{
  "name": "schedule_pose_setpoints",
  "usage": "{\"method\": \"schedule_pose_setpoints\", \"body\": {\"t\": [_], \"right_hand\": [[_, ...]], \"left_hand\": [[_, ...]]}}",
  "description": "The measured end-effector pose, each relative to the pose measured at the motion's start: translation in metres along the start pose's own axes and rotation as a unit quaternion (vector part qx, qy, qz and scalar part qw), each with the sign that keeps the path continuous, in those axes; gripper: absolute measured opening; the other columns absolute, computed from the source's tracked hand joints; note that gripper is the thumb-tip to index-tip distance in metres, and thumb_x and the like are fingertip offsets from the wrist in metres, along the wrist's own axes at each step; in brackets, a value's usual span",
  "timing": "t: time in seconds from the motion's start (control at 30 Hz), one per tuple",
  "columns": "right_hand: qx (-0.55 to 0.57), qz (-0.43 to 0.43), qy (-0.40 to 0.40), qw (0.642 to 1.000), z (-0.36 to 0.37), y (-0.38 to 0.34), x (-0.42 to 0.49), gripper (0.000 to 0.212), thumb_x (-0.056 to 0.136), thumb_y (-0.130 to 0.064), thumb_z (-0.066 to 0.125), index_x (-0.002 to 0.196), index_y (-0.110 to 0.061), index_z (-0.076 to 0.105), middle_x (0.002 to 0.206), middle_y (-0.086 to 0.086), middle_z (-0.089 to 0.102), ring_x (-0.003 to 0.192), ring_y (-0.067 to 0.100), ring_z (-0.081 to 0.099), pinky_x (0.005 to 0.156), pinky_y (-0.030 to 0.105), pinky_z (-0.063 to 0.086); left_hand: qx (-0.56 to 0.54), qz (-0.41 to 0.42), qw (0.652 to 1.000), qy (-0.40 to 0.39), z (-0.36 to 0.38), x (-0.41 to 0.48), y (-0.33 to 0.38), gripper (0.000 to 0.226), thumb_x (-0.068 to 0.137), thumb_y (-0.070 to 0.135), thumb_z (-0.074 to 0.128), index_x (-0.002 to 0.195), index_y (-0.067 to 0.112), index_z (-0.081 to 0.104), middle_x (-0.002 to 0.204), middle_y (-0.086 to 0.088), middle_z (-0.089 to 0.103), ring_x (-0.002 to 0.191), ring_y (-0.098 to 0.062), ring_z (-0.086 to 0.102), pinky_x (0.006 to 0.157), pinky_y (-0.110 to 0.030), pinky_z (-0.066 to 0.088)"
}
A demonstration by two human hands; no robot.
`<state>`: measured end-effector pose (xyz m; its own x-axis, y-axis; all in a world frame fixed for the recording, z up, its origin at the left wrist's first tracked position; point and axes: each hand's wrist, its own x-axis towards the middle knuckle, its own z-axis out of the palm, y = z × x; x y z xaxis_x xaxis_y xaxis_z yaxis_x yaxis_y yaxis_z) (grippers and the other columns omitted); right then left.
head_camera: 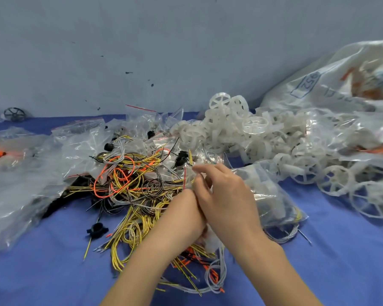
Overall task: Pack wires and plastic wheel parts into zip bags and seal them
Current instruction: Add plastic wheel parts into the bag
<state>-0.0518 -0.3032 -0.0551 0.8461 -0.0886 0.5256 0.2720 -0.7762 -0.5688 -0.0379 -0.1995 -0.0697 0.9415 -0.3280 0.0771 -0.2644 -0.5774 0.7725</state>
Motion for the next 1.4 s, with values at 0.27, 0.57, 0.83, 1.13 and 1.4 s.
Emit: {"method": "schedule_pose_setpoints", "body": {"t": [0.27, 0.57, 0.83, 1.13, 1.4], "right_hand": [[0.056, 0.015, 0.015, 0.998, -0.007, 0.006, 0.013, 0.024, 0.094, -0.031, 0.052, 0.110, -0.035, 0.070, 0.101, -0.013, 0.065, 0.095, 0.014, 0.061, 0.081, 0.038, 0.049], [0.066, 0.028, -0.038, 0.997, -0.008, 0.014, 0.021, 0.032, 0.092, -0.022, 0.050, 0.119, -0.032, 0.063, 0.090, -0.016, 0.054, 0.083, 0.010, 0.054, 0.075, 0.035, 0.046], [0.033, 0.027, -0.159, 0.986, -0.002, 0.020, 0.023, 0.037, 0.095, -0.027, 0.045, 0.131, -0.030, 0.054, 0.092, -0.011, 0.053, 0.092, 0.012, 0.054, 0.085, 0.037, 0.048], [0.063, 0.035, -0.232, 0.970, -0.001, 0.031, 0.031, 0.040, 0.100, -0.029, 0.039, 0.139, -0.031, 0.046, 0.072, -0.017, 0.041, 0.060, -0.004, 0.040, 0.063, 0.025, 0.037], [0.078, 0.058, -0.303, 0.948, -0.008, 0.044, 0.039, 0.039, 0.102, -0.024, 0.037, 0.140, -0.028, 0.045, 0.068, -0.009, 0.053, 0.039, -0.006, 0.044, 0.039, 0.012, 0.030]], "left_hand": [[-0.208, 0.036, 0.967, 0.144, 0.013, 0.020, 0.029, 0.028, 0.052, -0.010, 0.065, 0.073, 0.008, 0.070, 0.065, 0.006, 0.061, 0.055, 0.006, 0.061, 0.060, -0.004, 0.044], [0.090, 0.028, 0.995, -0.042, -0.013, -0.005, -0.003, 0.016, 0.099, 0.036, 0.041, 0.093, 0.037, 0.056, 0.058, 0.019, 0.063, 0.047, 0.003, 0.057, 0.050, -0.016, 0.039], [0.071, 0.024, 0.996, 0.045, -0.035, -0.010, -0.013, 0.027, 0.100, 0.038, 0.043, 0.085, 0.029, 0.064, 0.069, 0.011, 0.071, 0.042, -0.008, 0.057, 0.049, -0.020, 0.046], [0.293, -0.044, 0.917, 0.266, -0.110, 0.100, -0.043, 0.044, 0.092, 0.004, 0.048, 0.133, 0.021, 0.050, 0.128, -0.006, 0.054, 0.105, -0.023, 0.058, 0.078, -0.040, 0.051], [0.549, -0.134, 0.820, 0.094, -0.154, 0.129, -0.076, 0.032, 0.094, 0.006, 0.046, 0.119, 0.020, 0.058, 0.120, -0.007, 0.062, 0.107, -0.029, 0.057, 0.082, -0.041, 0.050]]}}
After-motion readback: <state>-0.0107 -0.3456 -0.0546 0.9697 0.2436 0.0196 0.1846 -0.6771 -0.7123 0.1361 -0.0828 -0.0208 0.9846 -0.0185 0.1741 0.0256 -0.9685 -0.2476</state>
